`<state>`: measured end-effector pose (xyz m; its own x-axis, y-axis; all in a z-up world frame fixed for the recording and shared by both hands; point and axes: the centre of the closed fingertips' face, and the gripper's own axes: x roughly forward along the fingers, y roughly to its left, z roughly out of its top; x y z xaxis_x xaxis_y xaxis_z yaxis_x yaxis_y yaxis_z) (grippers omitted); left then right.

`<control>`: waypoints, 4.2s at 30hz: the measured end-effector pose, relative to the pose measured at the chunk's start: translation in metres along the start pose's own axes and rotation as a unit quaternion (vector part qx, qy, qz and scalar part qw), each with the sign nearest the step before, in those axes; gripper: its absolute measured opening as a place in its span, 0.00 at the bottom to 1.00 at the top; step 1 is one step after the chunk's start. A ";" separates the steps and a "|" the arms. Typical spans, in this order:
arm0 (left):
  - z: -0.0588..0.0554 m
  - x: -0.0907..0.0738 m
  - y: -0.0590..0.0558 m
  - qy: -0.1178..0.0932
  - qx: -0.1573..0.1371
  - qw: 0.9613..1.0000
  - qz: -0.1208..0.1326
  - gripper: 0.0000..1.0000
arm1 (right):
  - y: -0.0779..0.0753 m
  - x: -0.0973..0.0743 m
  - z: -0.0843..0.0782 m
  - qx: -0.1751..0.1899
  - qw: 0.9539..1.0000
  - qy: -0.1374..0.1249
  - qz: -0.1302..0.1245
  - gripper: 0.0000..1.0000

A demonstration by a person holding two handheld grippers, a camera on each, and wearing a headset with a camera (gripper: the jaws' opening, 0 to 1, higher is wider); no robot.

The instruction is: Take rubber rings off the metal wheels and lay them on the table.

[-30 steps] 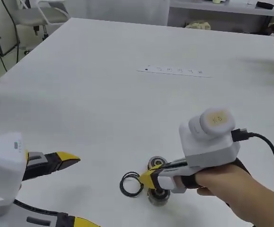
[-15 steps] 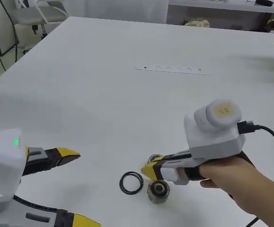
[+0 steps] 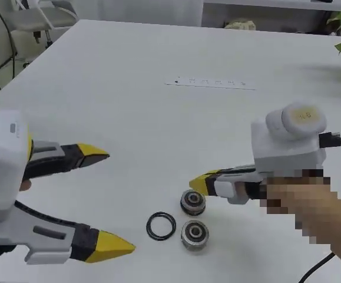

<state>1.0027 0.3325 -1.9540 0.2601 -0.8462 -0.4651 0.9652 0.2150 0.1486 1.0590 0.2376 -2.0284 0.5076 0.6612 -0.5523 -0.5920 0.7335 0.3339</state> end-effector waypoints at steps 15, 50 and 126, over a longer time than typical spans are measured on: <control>0.052 0.034 0.019 -0.031 0.068 0.997 -0.030 0.77 | -0.019 -0.008 -0.003 0.024 0.999 -0.005 -0.033 0.02; -0.024 0.140 0.015 -0.003 0.024 0.998 -0.059 0.36 | -0.031 -0.001 -0.045 -0.015 0.996 0.079 -0.036 0.04; -0.043 0.151 0.006 0.006 -0.020 0.997 -0.071 0.08 | -0.018 0.001 -0.038 0.023 0.999 0.045 -0.016 0.00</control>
<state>1.0489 0.2270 -2.0610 0.1213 -0.8639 -0.4889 0.9925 0.1135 0.0457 1.0463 0.2192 -2.0645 0.4661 0.6216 -0.6296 -0.5457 0.7621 0.3485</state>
